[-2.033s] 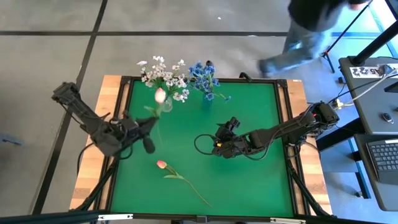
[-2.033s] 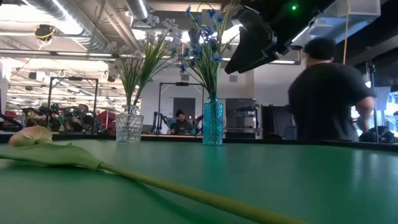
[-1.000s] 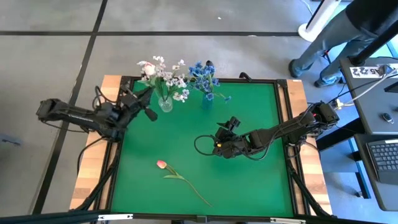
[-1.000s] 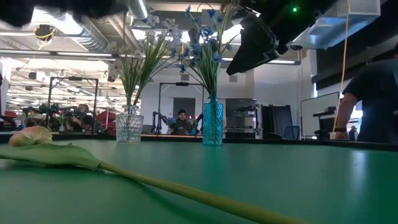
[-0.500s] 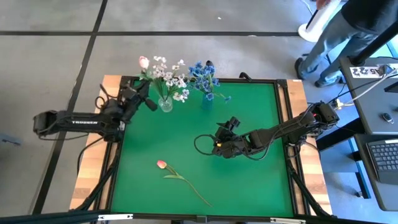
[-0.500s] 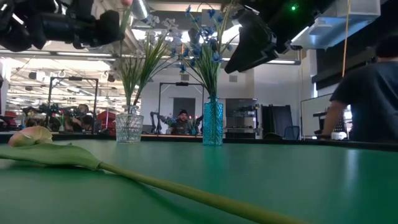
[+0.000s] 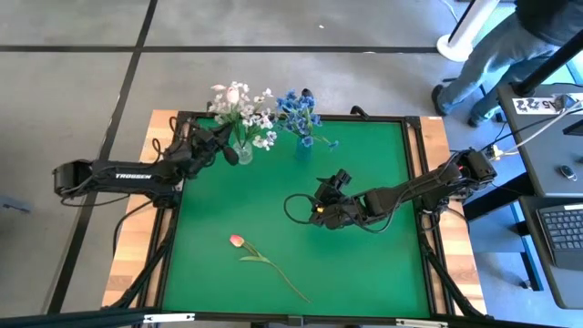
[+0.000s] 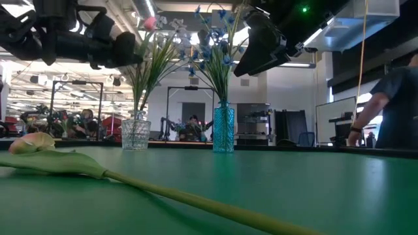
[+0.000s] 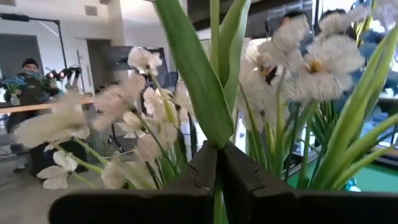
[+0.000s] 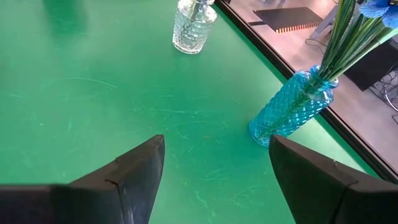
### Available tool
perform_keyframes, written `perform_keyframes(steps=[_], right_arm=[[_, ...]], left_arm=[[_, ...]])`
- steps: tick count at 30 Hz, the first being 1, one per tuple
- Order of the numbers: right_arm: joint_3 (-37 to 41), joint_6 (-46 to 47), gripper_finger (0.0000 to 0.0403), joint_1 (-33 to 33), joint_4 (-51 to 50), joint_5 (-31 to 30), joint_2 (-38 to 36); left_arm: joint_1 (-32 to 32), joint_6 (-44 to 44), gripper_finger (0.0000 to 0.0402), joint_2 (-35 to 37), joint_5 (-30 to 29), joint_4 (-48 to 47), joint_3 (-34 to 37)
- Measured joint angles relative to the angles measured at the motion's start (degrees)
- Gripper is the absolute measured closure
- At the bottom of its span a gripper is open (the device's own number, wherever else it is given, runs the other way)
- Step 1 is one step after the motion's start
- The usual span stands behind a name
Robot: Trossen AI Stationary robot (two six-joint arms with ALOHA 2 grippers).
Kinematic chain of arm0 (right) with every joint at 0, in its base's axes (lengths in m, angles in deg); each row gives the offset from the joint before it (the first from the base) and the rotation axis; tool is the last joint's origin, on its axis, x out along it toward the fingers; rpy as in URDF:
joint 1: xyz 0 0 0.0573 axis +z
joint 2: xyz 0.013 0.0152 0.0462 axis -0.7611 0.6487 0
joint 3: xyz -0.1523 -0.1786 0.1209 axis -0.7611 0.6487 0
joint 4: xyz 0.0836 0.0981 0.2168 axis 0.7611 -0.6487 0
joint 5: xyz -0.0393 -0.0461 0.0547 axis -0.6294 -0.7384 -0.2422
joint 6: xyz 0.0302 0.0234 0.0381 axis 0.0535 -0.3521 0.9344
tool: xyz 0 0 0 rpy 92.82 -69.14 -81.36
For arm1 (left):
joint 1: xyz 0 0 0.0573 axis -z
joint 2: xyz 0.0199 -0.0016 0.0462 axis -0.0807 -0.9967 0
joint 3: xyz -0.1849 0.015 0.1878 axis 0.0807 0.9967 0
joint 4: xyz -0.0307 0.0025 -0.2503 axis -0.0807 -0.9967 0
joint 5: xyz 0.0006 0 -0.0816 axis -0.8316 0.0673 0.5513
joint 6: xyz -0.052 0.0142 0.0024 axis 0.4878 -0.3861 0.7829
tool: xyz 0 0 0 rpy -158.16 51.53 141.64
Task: Sort flowers into vase by color
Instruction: Put the top pink flower into the transparent vase
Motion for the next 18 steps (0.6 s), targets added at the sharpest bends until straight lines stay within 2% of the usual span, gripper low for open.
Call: perform_keyframes(steps=[4, 6, 9, 15, 18], right_arm=[[0.00, 0.00, 0.0116, 0.00, -0.01, 0.01, 0.01], [0.00, 0.00, 0.0116, 0.00, -0.01, 0.01, -0.01], [0.00, 0.00, 0.0116, 0.00, -0.01, 0.01, 0.00], [0.00, 0.04, 0.0116, 0.00, -0.03, 0.01, -0.01], [0.00, 0.13, 0.0116, 0.00, -0.05, 0.10, -0.01]], left_arm=[[1.27, -1.04, 0.0364, -0.72, 0.01, 0.01, 0.00], [2.73, -4.37, 0.0342, -0.68, -0.04, -0.56, -0.02], [5.90, -6.71, 0.0306, -0.68, -2.10, -4.27, -0.62], [11.48, -7.58, 0.0225, -0.68, -13.73, -12.92, -4.54], [14.69, -10.15, 0.0187, -0.66, -22.49, -15.63, -6.98]])
